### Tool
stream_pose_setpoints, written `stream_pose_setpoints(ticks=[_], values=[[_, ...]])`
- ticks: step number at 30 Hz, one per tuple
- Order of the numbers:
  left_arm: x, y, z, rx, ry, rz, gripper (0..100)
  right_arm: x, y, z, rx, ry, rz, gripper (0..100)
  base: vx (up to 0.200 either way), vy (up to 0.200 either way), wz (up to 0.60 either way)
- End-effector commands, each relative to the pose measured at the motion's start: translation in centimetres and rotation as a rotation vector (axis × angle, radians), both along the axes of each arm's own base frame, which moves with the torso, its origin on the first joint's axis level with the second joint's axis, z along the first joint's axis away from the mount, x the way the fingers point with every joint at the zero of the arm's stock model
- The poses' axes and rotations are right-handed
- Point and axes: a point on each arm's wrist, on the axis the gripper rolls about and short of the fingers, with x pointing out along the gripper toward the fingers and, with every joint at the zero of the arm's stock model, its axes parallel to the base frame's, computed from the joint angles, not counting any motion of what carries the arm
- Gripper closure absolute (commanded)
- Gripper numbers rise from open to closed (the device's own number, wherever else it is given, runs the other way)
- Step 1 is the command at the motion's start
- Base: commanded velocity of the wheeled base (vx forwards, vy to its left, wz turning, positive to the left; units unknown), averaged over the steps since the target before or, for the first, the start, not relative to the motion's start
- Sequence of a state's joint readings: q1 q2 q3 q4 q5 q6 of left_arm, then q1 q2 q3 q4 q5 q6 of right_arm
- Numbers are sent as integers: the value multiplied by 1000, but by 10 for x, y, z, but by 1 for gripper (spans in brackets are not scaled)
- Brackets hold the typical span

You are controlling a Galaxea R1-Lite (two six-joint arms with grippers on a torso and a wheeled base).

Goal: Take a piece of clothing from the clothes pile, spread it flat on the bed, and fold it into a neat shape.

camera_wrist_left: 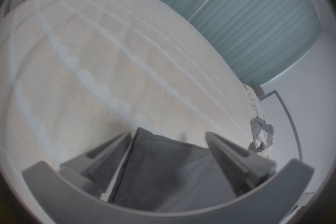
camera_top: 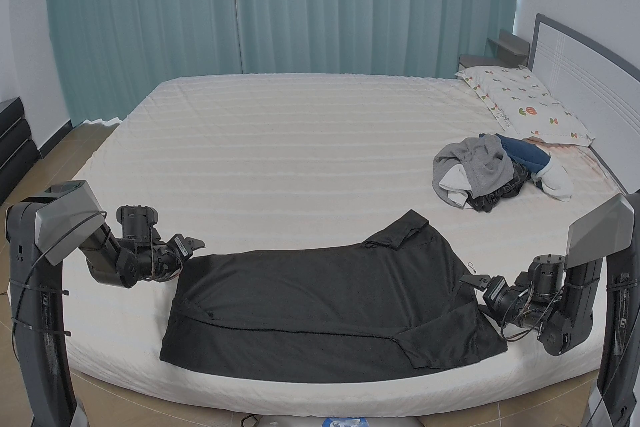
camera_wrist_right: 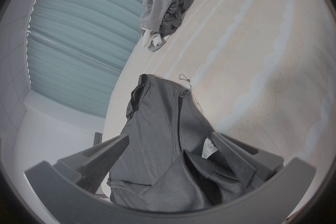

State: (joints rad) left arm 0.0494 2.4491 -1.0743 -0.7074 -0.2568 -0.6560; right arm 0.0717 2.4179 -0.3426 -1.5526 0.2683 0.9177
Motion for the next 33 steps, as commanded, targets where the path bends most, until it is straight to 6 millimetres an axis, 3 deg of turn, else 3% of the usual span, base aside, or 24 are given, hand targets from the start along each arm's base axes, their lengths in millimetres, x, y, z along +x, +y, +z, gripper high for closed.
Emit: stream_pose_setpoints(ticks=[1, 8, 15, 19, 27, 29, 33], values=[[0, 1, -2, 3, 4, 4, 100, 3, 0, 1, 1, -18, 1, 0, 0, 0, 0], [-1, 1, -2, 7, 6, 10, 100, 7, 0, 2, 1, -35, 0, 0, 0, 0, 0], [-3, 8, 6, -51, 7, 77, 100, 33, 10, 17, -68, -159, 57, 0, 0, 0, 0], [-5, 11, 16, -112, -11, 129, 100, 62, 13, 21, -162, -173, 104, 0, 0, 0, 0], [-13, 10, 12, -111, -19, 128, 100, 125, 21, 25, -253, -161, 146, 0, 0, 0, 0], [-13, 10, 12, -111, -16, 128, 100, 145, 22, 19, -304, -155, 130, 0, 0, 0, 0], [-14, 10, 11, -111, -12, 128, 100, 162, 30, -1, -328, -118, 132, 0, 0, 0, 0]])
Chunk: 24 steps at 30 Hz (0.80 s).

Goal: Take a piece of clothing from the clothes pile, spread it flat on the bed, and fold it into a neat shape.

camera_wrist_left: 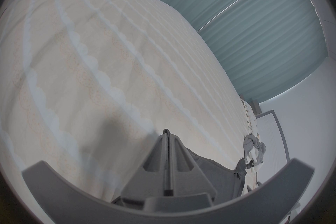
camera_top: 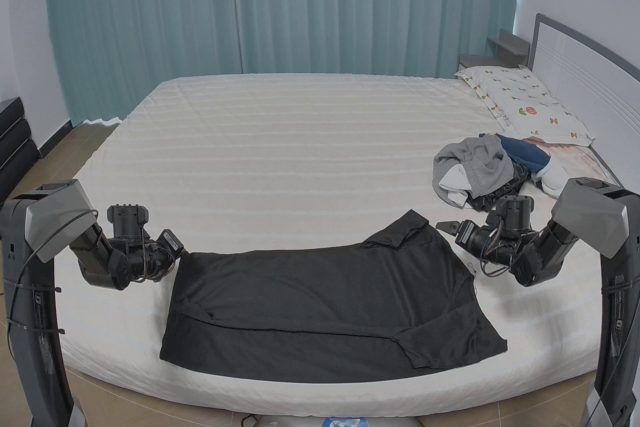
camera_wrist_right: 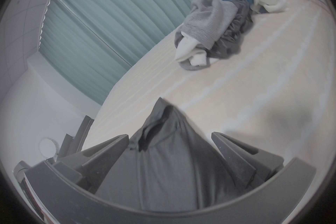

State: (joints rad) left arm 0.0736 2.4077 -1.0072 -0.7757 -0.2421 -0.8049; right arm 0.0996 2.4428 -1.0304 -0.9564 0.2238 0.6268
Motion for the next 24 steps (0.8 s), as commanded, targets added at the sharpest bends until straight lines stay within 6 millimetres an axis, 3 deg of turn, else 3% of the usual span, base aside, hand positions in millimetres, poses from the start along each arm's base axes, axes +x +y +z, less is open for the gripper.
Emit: stream_pose_setpoints(ticks=[1, 13, 14, 24], values=[[-5, 0, 0, -6, 2, 5, 100, 38, 15, -38, -86, 52, 5, 0, 0, 0, 0], [-6, 1, -2, -7, 10, 8, 100, 65, 23, -50, -83, 16, 15, 0, 0, 0, 0], [-6, 1, -2, -6, 10, 7, 100, 65, 22, -50, -80, 13, 10, 100, 0, 0, 0], [-5, 1, -1, -6, 5, 7, 100, 63, 8, -33, -47, 3, -20, 100, 0, 0, 0]])
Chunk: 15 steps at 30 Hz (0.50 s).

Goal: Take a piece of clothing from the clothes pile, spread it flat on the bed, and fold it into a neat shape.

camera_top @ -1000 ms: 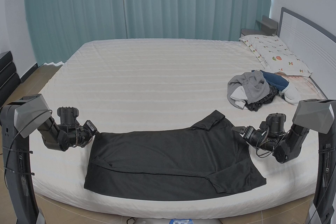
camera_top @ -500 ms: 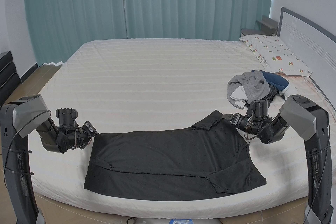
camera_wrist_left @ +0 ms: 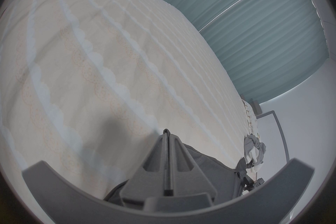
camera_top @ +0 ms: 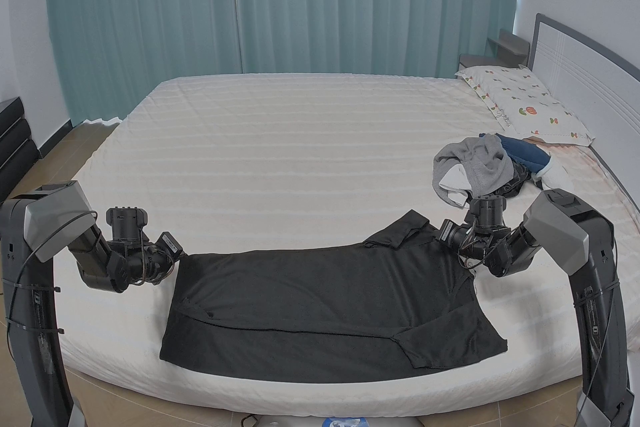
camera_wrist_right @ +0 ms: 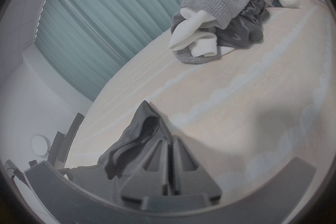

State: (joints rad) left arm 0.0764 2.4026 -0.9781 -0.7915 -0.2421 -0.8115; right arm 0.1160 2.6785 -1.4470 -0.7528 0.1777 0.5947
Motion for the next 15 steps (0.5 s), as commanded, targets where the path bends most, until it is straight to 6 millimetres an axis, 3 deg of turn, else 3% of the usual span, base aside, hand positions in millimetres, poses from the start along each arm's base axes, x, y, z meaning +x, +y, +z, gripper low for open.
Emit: stream_pose_setpoints(ticks=[1, 6, 15], values=[[0, 0, 1, 0, -4, 0, 100, -1, -5, 7, 5, -8, -10, 100, 0, 0, 0], [0, 1, 6, 1, -15, 3, 100, -1, -16, 29, 71, -85, -36, 100, 0, 0, 0], [-4, 11, 26, 3, -58, 35, 100, -11, -19, 35, 92, -194, -36, 100, 0, 0, 0]])
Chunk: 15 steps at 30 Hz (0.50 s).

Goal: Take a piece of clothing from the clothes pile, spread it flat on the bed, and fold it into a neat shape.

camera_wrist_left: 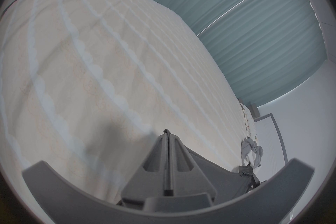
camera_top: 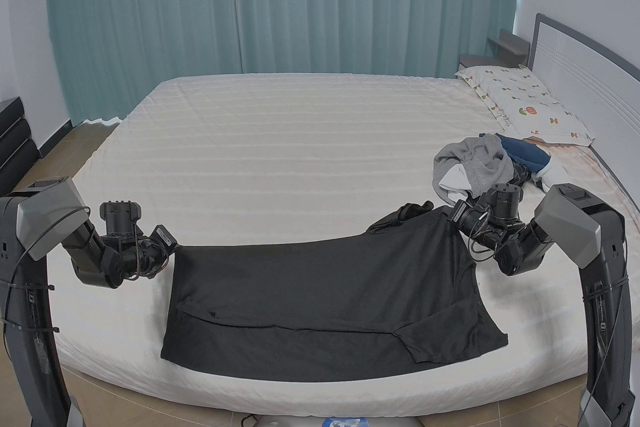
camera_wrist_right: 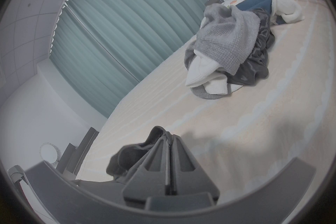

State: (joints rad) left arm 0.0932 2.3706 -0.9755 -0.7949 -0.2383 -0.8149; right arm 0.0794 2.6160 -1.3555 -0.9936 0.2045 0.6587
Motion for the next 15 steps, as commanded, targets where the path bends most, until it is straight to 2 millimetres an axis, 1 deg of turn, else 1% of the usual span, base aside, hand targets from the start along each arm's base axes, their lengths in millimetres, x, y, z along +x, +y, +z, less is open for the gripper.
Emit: stream_pose_setpoints(ticks=[1, 3, 7, 15], values=[[-3, 4, 13, 1, -27, 13, 100, -8, -2, 3, 6, -3, -3, 100, 0, 0, 0], [-3, 4, 14, 1, -27, 13, 100, -9, -3, 11, 10, -31, -8, 100, 0, 0, 0], [-4, 5, 15, 1, -31, 16, 100, -17, -3, 7, 6, -34, -6, 100, 0, 0, 0], [-6, 6, 17, 3, -32, 17, 100, -22, -4, 5, 7, -34, -4, 100, 0, 0, 0]])
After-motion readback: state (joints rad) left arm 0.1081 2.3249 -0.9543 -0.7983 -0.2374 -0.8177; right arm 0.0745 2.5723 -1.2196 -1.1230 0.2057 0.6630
